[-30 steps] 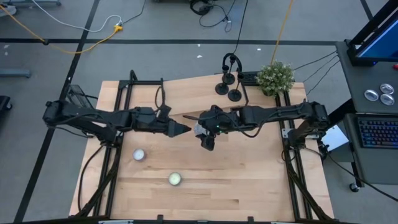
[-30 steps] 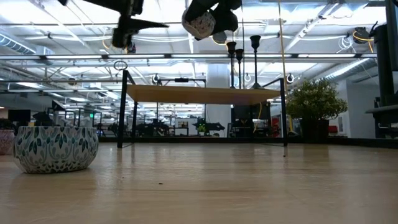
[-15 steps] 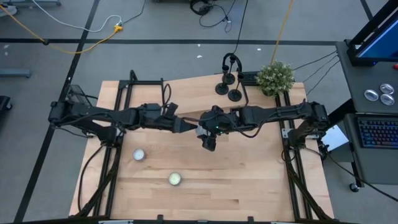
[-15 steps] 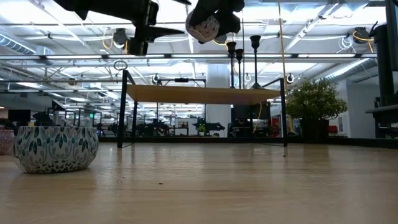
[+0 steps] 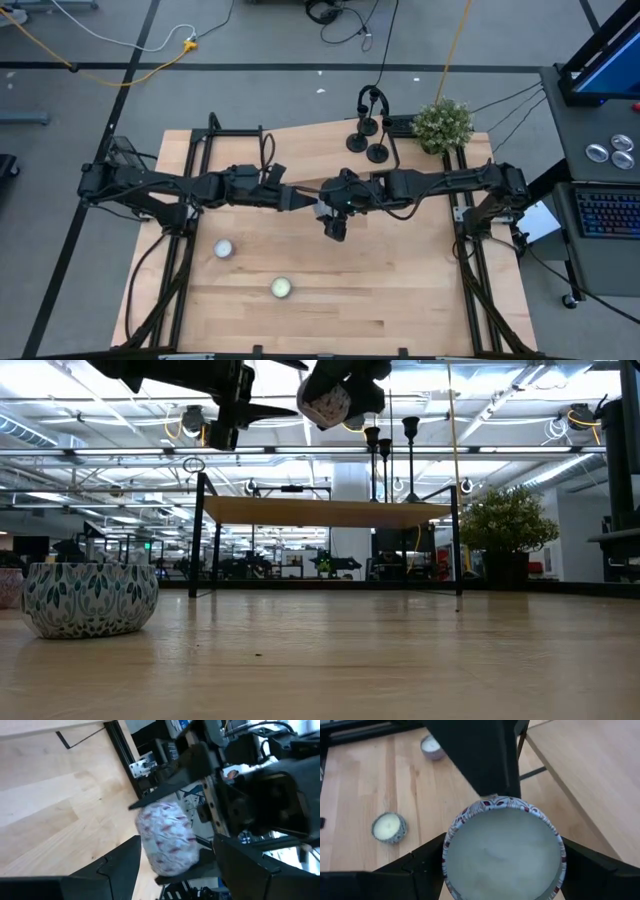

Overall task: Pick & Place candle stick holders
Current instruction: Put the red candle on the shelf

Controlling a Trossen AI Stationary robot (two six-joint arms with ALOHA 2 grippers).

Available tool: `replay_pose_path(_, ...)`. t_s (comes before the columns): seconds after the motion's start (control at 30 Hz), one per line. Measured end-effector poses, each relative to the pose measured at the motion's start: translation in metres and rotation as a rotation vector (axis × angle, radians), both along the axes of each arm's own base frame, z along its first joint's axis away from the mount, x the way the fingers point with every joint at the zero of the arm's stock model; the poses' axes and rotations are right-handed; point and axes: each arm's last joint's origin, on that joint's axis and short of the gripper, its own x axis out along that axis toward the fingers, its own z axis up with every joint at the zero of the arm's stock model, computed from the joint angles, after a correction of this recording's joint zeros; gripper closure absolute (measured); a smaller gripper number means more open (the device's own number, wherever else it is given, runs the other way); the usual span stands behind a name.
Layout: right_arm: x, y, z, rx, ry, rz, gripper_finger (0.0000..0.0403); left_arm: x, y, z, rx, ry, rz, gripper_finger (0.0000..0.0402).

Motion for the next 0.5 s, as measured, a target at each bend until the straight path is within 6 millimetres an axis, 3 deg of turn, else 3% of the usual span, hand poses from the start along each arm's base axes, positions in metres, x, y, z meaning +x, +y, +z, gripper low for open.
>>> replay_pose_path(0.5, 0.0046, -0.0021, 0.0048, 0.001, -0.068, -0.007, 0.011, 0.0002, 0.0009, 0.0006, -0.06, -0.005, 0.019, 0.0149)
